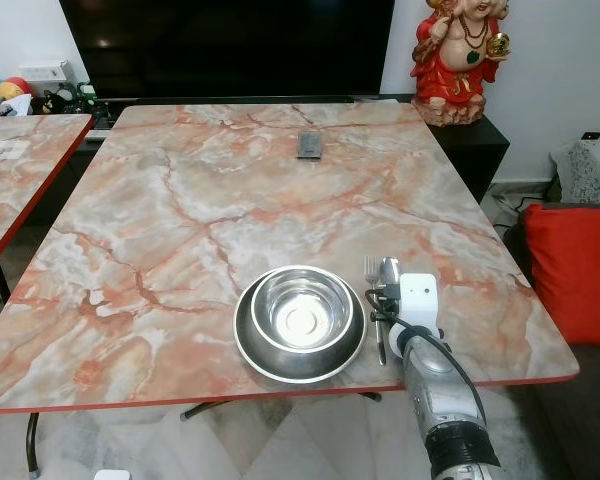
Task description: Setting the table
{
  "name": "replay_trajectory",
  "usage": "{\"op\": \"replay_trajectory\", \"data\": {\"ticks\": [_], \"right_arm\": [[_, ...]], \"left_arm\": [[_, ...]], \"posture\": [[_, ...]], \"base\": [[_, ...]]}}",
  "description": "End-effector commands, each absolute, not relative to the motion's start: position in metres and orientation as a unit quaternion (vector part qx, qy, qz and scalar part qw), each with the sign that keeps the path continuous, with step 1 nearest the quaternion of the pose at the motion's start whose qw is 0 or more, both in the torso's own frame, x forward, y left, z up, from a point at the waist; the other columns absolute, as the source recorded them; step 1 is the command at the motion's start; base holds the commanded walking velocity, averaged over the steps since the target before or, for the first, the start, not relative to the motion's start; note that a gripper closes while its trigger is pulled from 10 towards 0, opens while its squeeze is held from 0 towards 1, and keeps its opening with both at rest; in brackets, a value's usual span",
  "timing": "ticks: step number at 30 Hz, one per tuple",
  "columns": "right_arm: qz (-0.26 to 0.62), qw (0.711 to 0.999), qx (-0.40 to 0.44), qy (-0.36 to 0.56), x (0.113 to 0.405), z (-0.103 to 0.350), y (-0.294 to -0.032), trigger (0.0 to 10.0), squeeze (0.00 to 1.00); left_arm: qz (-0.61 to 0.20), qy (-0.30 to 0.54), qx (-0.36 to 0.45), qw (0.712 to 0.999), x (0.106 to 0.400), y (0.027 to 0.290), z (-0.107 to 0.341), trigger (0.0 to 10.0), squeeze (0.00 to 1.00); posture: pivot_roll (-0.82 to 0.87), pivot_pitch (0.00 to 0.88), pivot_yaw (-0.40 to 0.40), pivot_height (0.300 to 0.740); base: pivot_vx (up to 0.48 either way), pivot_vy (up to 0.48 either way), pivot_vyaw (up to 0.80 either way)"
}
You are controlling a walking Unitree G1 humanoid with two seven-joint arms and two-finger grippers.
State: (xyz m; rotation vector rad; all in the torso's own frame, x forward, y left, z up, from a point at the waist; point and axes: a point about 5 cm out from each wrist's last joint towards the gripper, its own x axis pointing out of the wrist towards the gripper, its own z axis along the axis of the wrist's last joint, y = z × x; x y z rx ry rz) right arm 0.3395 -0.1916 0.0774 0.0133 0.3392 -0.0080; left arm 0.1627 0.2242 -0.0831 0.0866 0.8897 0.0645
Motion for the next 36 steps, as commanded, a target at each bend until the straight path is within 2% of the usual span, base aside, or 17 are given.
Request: {"op": "replay_trajectory", "data": {"ticks": [1,2,3,5,6,26,27,29,30,31,32,33,36], "right_arm": [[-0.008,0.98,-0.001,0.2,0.3349,0.0653,-0.1918,10.0,0.33],[-0.01,0.98,-0.003,0.2,0.3349,0.0652,-0.1918,10.0,0.32],[-0.012,0.98,-0.012,0.199,0.3351,0.0655,-0.1922,10.0,0.18],[-0.014,0.98,-0.02,0.198,0.3351,0.0658,-0.1925,10.0,0.18],[-0.015,0.98,-0.017,0.197,0.3351,0.0657,-0.1925,10.0,0.0],[-0.043,0.985,-0.005,0.169,0.3377,0.0719,-0.1961,10.0,0.0],[-0.04,0.985,-0.003,0.171,0.3378,0.0715,-0.1949,10.0,0.93],[-0.04,0.984,-0.003,0.171,0.3378,0.0711,-0.1943,10.0,0.93],[-0.04,0.984,-0.004,0.172,0.3379,0.0709,-0.1941,10.0,0.87],[-0.04,0.984,-0.006,0.173,0.3378,0.0701,-0.1938,10.0,0.09],[-0.04,0.984,-0.006,0.174,0.3377,0.0699,-0.1937,10.0,0.09],[-0.04,0.984,-0.006,0.174,0.3376,0.0698,-0.1937,10.0,0.0],[-0.04,0.984,-0.006,0.172,0.3376,0.07,-0.1939,10.0,0.0]], "left_arm": [[0.036,0.446,0.039,0.894,0.1548,0.2275,-0.0863,10.0,0.0],[0.036,0.446,0.039,0.893,0.1547,0.2275,-0.0863,10.0,0.0],[0.036,0.446,0.039,0.893,0.1544,0.2271,-0.0865,10.0,0.0],[0.036,0.446,0.039,0.893,0.1543,0.2268,-0.0866,10.0,0.0],[0.036,0.447,0.039,0.893,0.1538,0.2262,-0.087,10.0,0.0],[0.036,0.453,0.037,0.89,0.1518,0.225,-0.0883,10.0,0.0],[0.036,0.452,0.037,0.891,0.1526,0.2247,-0.0881,10.0,0.0],[0.035,0.451,0.037,0.891,0.153,0.2244,-0.0879,10.0,0.0],[0.036,0.451,0.036,0.891,0.1531,0.2244,-0.0878,10.0,0.0],[0.036,0.449,0.036,0.892,0.1537,0.225,-0.0874,10.0,0.0],[0.035,0.449,0.036,0.892,0.1539,0.2253,-0.0873,10.0,0.0],[0.035,0.448,0.036,0.893,0.154,0.2255,-0.0871,10.0,0.0],[0.035,0.444,0.037,0.895,0.1563,0.2279,-0.0855,10.0,0.0]], "posture": [[0.02,0.106,0.006,0.74],[0.02,0.106,0.006,0.74],[0.02,0.106,0.006,0.74],[0.02,0.106,0.006,0.74],[0.02,0.106,0.006,0.74],[0.02,0.106,0.007,0.74],[0.02,0.106,0.007,0.74],[0.02,0.106,0.007,0.74],[0.02,0.106,0.006,0.74],[0.02,0.106,0.007,0.74],[0.02,0.106,0.007,0.74],[0.02,0.106,0.007,0.74],[0.02,0.106,0.007,0.74]], "base": [[0.0,0.0,0.0],[0.0,0.0,0.0],[0.0,0.0,0.0],[0.0,0.0,0.0],[0.0,0.0,0.0],[0.0,0.0,0.0],[0.0,0.0,0.0],[0.0,0.0,0.0],[0.0,0.0,0.0],[0.0,0.0,0.0],[0.0,0.0,0.0],[0.0,0.0,0.0],[0.0,0.0,0.0]]}}
